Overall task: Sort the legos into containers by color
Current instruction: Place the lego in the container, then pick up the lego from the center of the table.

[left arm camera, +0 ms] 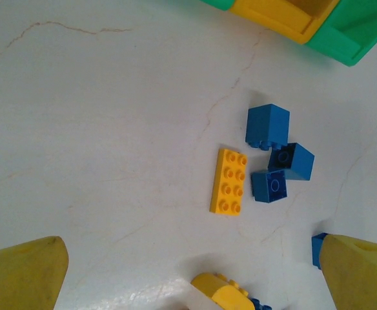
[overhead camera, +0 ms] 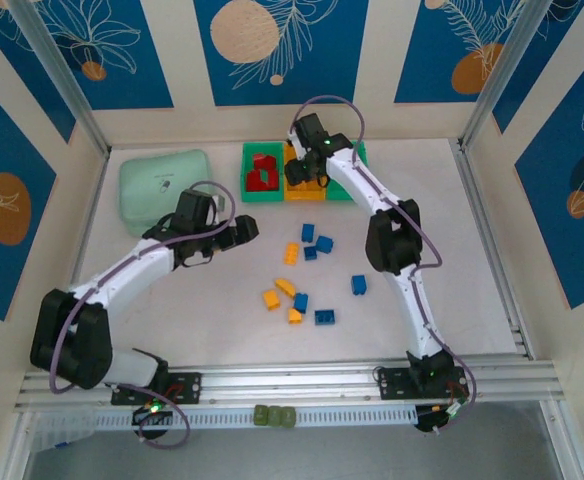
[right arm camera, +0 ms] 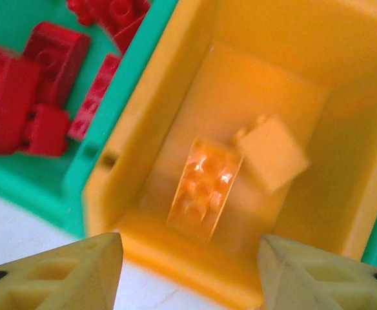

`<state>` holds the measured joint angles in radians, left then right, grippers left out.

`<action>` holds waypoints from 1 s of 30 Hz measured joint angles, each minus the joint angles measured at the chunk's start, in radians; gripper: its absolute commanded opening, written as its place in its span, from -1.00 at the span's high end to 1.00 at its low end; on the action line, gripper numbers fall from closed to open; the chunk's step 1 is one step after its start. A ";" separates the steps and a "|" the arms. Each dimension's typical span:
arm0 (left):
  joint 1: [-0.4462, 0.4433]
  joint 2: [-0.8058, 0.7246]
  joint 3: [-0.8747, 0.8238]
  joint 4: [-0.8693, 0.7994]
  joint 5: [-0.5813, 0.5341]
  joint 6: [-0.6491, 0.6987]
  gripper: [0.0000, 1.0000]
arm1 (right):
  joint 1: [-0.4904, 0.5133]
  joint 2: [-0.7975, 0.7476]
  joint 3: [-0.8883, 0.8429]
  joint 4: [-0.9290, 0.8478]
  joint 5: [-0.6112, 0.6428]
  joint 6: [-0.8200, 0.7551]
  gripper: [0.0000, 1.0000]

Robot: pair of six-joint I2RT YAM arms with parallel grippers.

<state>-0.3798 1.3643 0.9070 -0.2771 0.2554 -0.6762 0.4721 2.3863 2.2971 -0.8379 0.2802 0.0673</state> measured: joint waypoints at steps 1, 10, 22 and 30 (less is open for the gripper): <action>0.000 -0.016 -0.009 -0.002 0.000 0.000 -0.99 | 0.010 -0.042 -0.051 -0.001 0.000 0.020 -0.27; 0.000 -0.164 -0.111 -0.062 -0.001 0.001 -0.99 | 0.162 -0.270 -0.385 0.000 0.032 0.257 -0.40; 0.000 -0.266 -0.195 -0.122 -0.039 0.000 -0.99 | 0.270 -0.308 -0.707 0.051 0.084 0.594 -0.41; 0.000 -0.270 -0.212 -0.135 -0.055 0.000 -0.99 | 0.294 -0.307 -0.706 0.082 0.135 0.680 -0.34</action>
<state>-0.3798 1.0939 0.6952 -0.4126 0.2008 -0.6765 0.7658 2.0796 1.5913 -0.7563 0.4152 0.7471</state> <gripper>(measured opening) 0.993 0.670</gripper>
